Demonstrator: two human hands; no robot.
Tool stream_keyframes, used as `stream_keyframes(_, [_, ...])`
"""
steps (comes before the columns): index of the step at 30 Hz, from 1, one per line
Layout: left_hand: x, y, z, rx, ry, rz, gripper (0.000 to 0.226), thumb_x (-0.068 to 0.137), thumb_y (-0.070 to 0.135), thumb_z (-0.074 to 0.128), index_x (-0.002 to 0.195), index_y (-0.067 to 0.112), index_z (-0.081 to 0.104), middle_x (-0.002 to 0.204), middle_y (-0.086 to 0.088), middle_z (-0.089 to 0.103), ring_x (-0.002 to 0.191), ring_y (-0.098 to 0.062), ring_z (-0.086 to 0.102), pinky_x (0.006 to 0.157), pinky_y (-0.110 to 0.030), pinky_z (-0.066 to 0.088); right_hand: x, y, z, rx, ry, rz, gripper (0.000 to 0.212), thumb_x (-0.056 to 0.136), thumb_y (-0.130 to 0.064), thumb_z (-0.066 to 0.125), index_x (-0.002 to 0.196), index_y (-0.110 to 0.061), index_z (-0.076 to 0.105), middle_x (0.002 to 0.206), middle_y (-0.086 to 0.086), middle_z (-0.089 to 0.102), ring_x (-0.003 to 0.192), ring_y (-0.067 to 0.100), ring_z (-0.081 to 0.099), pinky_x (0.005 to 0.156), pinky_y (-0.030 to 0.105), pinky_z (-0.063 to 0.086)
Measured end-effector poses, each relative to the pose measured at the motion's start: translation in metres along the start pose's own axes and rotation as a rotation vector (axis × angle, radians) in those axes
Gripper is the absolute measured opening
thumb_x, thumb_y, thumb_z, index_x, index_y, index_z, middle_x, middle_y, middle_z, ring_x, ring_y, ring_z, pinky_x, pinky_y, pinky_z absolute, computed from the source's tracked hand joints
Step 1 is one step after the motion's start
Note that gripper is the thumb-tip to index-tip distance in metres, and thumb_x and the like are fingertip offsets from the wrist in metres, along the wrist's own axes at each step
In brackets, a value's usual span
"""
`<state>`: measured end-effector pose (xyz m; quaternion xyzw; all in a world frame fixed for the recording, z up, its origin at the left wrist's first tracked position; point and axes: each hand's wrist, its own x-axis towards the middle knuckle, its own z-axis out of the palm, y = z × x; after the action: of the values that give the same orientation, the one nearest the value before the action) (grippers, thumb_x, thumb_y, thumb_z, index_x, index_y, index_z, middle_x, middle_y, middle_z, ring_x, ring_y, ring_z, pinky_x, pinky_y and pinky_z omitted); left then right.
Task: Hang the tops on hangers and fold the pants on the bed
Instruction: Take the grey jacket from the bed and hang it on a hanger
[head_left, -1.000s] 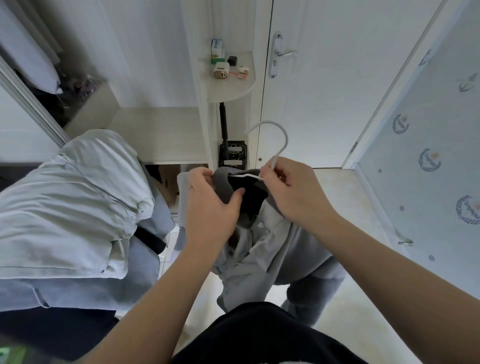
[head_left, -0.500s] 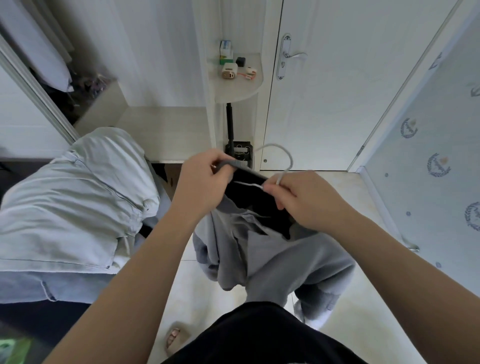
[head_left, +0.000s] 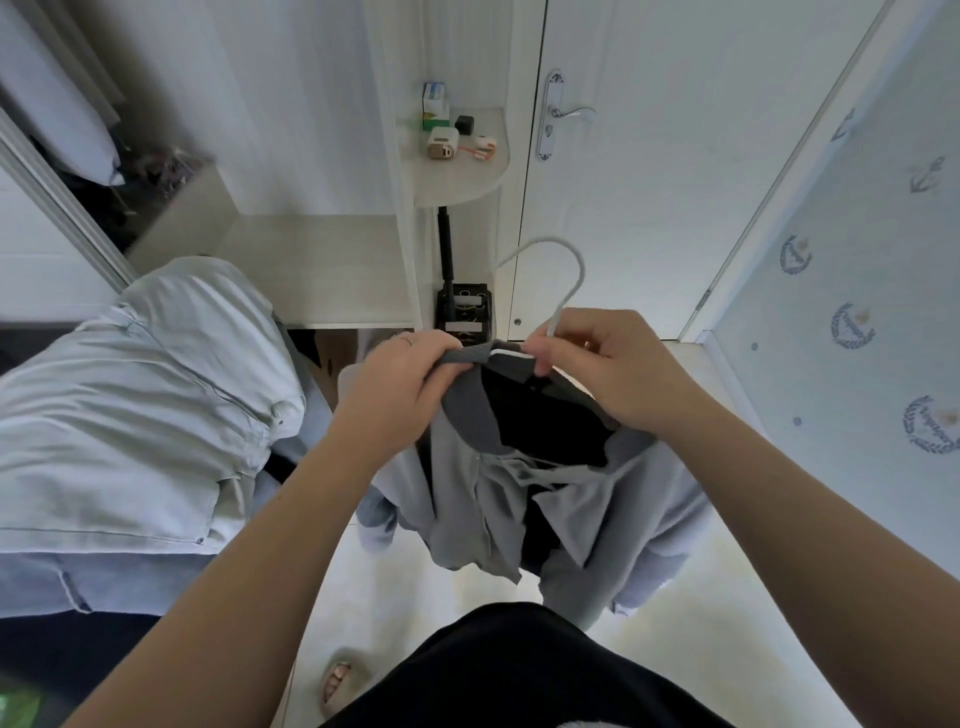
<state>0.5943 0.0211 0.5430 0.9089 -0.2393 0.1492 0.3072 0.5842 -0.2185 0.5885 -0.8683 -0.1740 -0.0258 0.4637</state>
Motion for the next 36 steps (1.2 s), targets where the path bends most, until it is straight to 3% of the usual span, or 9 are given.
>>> stream_keyframes(4, [-0.001,-0.008,-0.016,-0.019,0.103,-0.044,0.009,0.1,0.017,0.061,0.107,0.013,0.066,0.07,0.016,0.05,0.067,-0.003,0.047,0.067,-0.014,0.033,-0.018,0.047,-0.013,-0.01,-0.151,0.132,0.018,0.086,-0.038,0.075,0.101,-0.044,0.067,0.098,-0.02,0.071,0.09,-0.003,0.064,0.078,0.014,0.048])
stream_keyframes(9, [-0.003,-0.033,-0.041,0.044,0.176,-0.046,0.01,0.1,0.017,0.062,0.107,0.013,0.067,0.071,0.002,0.055,0.067,-0.011,0.047,0.066,-0.021,0.035,-0.047,0.108,-0.025,-0.146,-0.329,0.46,0.007,0.088,-0.026,0.075,0.092,-0.019,0.074,0.087,-0.001,0.076,0.081,0.013,0.068,0.072,0.03,0.05])
stream_keyframes(16, [-0.007,-0.049,-0.053,0.137,0.062,-0.046,0.026,0.102,0.015,0.055,0.124,0.014,0.069,0.108,-0.004,0.072,0.099,-0.021,0.062,0.088,-0.027,0.046,-0.039,0.094,-0.039,-0.302,0.136,0.388,0.024,0.089,-0.019,0.068,0.065,-0.023,0.068,0.059,-0.004,0.067,0.067,0.021,0.068,0.068,0.033,0.052])
stream_keyframes(21, [-0.009,-0.049,-0.053,0.22,0.055,-0.156,0.028,0.103,0.017,0.054,0.126,0.013,0.069,0.109,-0.011,0.071,0.1,-0.032,0.061,0.088,-0.039,0.046,-0.038,0.037,-0.042,-0.078,0.347,0.09,0.018,0.09,-0.026,0.064,0.075,-0.034,0.067,0.073,-0.015,0.067,0.07,0.001,0.059,0.064,0.012,0.042])
stream_keyframes(24, [-0.009,-0.041,-0.06,0.182,0.202,-0.134,0.026,0.103,0.013,0.055,0.124,0.011,0.07,0.109,-0.008,0.072,0.103,-0.028,0.062,0.092,-0.03,0.046,-0.045,0.022,-0.038,-0.02,0.17,-0.055,0.002,0.087,-0.035,0.067,0.087,-0.033,0.066,0.113,-0.015,0.062,0.113,0.005,0.057,0.096,0.016,0.039])
stream_keyframes(27, [-0.005,-0.028,-0.071,0.082,0.238,0.0,0.024,0.101,0.01,0.056,0.119,0.012,0.072,0.105,0.012,0.067,0.098,-0.004,0.058,0.088,-0.005,0.036,-0.045,0.026,-0.036,-0.071,0.099,0.005,0.051,0.088,-0.044,0.072,0.131,-0.036,0.046,0.15,-0.01,0.037,0.144,0.008,0.032,0.113,0.028,0.028])
stream_keyframes(29, [0.001,-0.02,-0.077,0.048,0.146,0.066,0.023,0.101,0.013,0.055,0.117,0.015,0.072,0.1,0.021,0.065,0.094,-0.003,0.058,0.085,-0.005,0.036,-0.037,0.019,-0.032,-0.088,0.032,0.049,0.066,0.088,-0.051,0.068,0.142,-0.044,0.032,0.138,-0.015,0.05,0.128,0.002,0.049,0.102,0.025,0.039])
stream_keyframes(31, [0.009,-0.011,-0.078,0.022,0.059,0.101,0.024,0.102,0.018,0.053,0.117,0.018,0.071,0.097,0.021,0.066,0.092,-0.006,0.059,0.083,-0.011,0.038,-0.026,0.01,-0.024,-0.175,-0.068,0.013,0.038,0.092,-0.054,0.061,0.127,-0.047,0.048,0.099,-0.02,0.064,0.086,-0.002,0.06,0.076,0.019,0.044])
stream_keyframes(36, [0.017,0.004,-0.061,0.039,0.156,0.06,0.027,0.1,0.021,0.054,0.121,0.014,0.071,0.105,0.0,0.067,0.102,-0.024,0.059,0.096,-0.032,0.042,-0.004,-0.022,-0.001,-0.116,-0.008,-0.122,0.01,0.099,-0.038,0.053,0.094,-0.031,0.058,0.064,-0.012,0.048,0.058,0.002,0.045,0.056,0.014,0.035])
